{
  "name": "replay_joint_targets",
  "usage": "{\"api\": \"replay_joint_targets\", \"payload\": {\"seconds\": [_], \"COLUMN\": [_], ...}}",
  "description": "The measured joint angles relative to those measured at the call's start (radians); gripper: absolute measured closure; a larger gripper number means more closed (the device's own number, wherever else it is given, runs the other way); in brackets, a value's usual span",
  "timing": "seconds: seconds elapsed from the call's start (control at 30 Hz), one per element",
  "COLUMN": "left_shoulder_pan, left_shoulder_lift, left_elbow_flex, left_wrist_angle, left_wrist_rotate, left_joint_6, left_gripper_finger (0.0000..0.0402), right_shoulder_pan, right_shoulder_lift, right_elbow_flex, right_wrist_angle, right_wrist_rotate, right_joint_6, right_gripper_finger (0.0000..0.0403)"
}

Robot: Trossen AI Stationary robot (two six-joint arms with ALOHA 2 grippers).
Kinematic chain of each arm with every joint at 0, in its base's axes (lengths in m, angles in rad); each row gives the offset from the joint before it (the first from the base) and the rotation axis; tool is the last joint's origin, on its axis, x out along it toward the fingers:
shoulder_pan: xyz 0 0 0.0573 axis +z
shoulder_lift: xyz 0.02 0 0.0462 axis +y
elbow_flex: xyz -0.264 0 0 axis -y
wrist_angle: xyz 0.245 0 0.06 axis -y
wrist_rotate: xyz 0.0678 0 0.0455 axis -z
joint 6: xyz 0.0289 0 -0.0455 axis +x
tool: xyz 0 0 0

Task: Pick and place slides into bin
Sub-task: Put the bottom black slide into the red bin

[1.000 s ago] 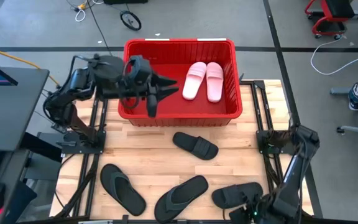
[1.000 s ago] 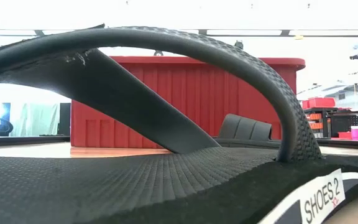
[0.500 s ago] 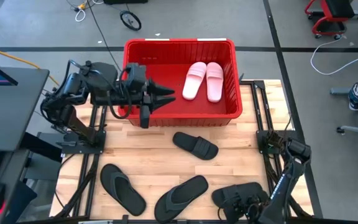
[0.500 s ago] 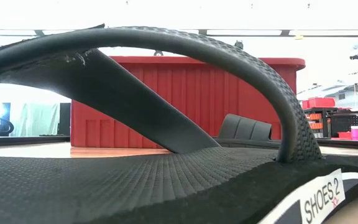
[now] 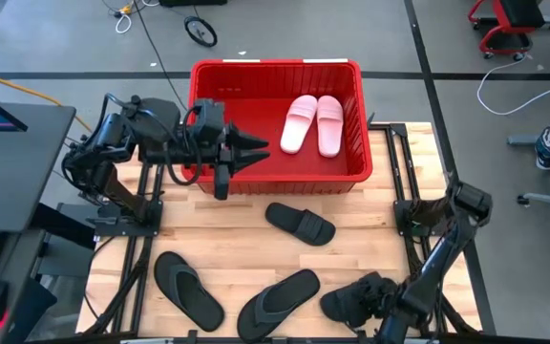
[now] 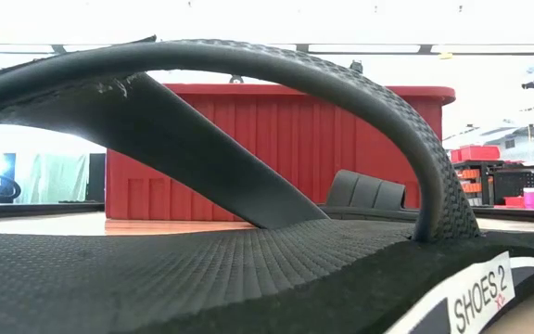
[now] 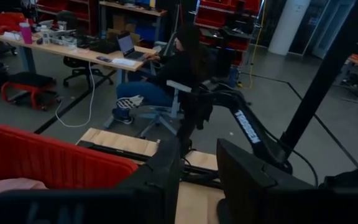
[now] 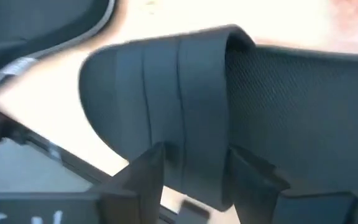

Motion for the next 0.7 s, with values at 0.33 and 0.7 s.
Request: {"api": "replay_joint_targets", "payload": {"seconds": [0.33, 0.7], "left_shoulder_pan": [0.000, -0.014], "left_shoulder_lift": [0.000, -0.019], "left_elbow_flex": [0.000, 0.000], "left_wrist_angle": [0.000, 0.031], "left_wrist_rotate": [0.000, -0.001], "left_joint_6": [0.000, -0.019], "left_gripper_finger": [0.0294, 0.0294], "right_shoulder_pan": [-0.029, -0.011], "right_shoulder_lift": [-0.194, -0.417], "right_elbow_flex": [-0.244, -0.279], "right_wrist_angle": [0.317, 0.371], "right_wrist_rotate": [0.085, 0.185], "right_joint_6": [-0.087, -0.163], "right_gripper_finger": [0.0376, 0.0393]}}
